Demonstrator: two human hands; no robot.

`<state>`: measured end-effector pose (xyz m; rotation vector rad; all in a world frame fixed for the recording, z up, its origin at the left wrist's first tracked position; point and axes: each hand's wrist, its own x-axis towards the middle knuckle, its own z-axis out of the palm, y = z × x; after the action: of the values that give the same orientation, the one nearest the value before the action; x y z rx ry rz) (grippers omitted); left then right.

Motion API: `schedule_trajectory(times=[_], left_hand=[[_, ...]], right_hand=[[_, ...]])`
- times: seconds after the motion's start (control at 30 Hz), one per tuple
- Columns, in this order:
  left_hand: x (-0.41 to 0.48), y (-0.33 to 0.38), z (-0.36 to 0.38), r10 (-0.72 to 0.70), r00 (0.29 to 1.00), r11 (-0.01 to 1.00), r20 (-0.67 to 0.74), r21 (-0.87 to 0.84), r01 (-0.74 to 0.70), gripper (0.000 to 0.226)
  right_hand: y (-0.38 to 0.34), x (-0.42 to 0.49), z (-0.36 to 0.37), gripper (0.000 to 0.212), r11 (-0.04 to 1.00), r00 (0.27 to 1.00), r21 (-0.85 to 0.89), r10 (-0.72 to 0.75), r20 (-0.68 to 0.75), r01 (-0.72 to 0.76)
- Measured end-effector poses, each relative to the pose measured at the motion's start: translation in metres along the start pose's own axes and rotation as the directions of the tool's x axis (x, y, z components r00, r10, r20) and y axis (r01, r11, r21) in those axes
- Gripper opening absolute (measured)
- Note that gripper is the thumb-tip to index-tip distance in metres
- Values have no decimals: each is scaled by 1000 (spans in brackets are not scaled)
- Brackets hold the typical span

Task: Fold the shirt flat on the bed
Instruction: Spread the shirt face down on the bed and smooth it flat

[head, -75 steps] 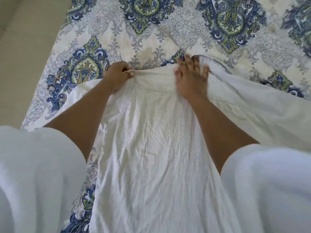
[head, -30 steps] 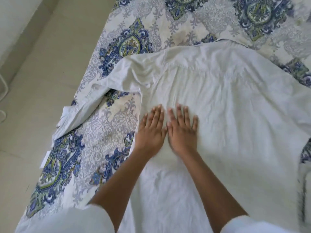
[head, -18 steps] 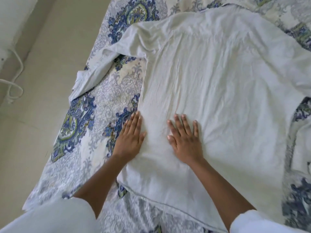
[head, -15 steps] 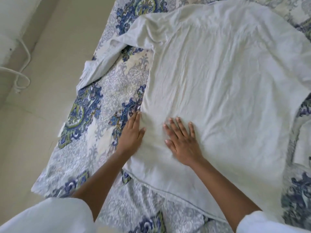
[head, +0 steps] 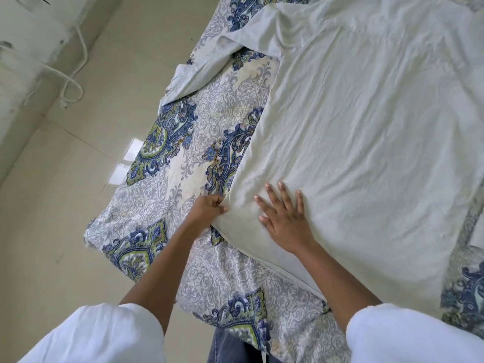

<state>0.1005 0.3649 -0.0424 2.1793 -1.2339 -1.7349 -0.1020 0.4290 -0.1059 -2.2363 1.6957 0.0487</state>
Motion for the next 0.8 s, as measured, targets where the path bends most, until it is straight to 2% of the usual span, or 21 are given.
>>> schedule_trajectory(times=[0.07, 0.1, 0.13, 0.2, 0.23, 0.3, 0.33, 0.4, 0.47, 0.53, 0.6, 0.63, 0.73, 0.77, 0.8], left_hand=[[-6, -5, -9, -76, 997, 972, 32, 223, 67, 9], [-9, -5, -9, -111, 994, 907, 5, 410, 99, 13], [-13, -3, -6, -107, 991, 784, -76, 606, 132, 20], [-20, 11, 19, 92, 959, 521, -267, 834, 182, 32], [-23, 23, 38, 230, 932, 478, -281, 866, 143, 37], [-20, 46, 87, 476, 869, 466, -134, 877, -120, 44], [-14, 56, 112, 551, 834, 423, -20, 869, -258, 47], [4, 67, 152, 570, 806, 345, 159, 844, -411, 55], [26, 68, 170, 560, 788, 297, 254, 827, -478, 58], [45, 63, 170, 626, 712, 205, 317, 814, -543, 61], [60, 55, 157, 692, 648, 128, 317, 830, -543, 64], [65, 52, 149, 705, 654, 138, 275, 851, -506, 65], [68, 59, 140, 708, 699, 258, 97, 886, -385, 70], [67, 70, 149, 715, 689, 254, 118, 874, -413, 70], [69, 83, 163, 727, 657, 204, 202, 849, -487, 67]], right_hand=[[-2, -5, -5, 48, 999, 999, 32, -37, 8, 37], [0, -8, -8, 48, 998, 1000, 53, 15, -11, -14], [4, -12, -11, 48, 991, 994, 86, 102, -42, -98], [17, -19, -15, 52, 947, 951, 176, 291, -106, -270], [22, -22, -16, 53, 921, 925, 207, 358, -125, -329], [34, -23, -18, 54, 883, 882, 226, 448, -149, -411], [40, -21, -19, 55, 870, 865, 224, 477, -155, -440], [53, -16, -18, 55, 847, 839, 202, 523, -150, -492], [70, -13, -16, 56, 830, 817, 173, 554, -157, -530], [86, -13, -12, 55, 854, 836, 127, 521, -173, -505], [103, -22, -6, 55, 859, 836, 103, 511, -201, -501], [112, -30, -5, 56, 822, 795, 123, 568, -213, -555], [132, -38, -11, 62, 597, 552, 242, 801, -232, -765], [135, -30, -18, 62, 580, 528, 259, 813, -246, -772], [137, -18, -25, 60, 623, 565, 254, 781, -268, -740]])
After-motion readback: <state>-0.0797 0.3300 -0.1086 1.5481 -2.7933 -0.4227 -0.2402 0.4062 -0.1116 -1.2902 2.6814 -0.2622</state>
